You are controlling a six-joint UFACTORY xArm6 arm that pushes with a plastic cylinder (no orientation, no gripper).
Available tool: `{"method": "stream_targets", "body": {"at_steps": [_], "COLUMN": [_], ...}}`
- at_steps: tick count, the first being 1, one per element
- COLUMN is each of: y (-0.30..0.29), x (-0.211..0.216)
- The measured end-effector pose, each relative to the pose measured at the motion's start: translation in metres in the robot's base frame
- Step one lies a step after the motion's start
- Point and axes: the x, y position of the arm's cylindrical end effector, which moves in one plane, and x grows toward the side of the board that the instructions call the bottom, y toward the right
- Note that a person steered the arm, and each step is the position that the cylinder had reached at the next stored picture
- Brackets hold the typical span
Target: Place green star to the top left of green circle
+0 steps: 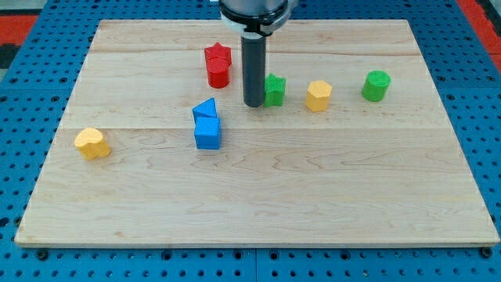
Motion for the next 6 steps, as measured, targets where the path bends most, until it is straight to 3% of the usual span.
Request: {"method": "stream_targets", "body": {"at_steps": [2, 3, 5, 6], "y": [0.053, 0.018, 0.140, 0.114], "x": [-0.046, -0.064, -0.064, -0.071]}}
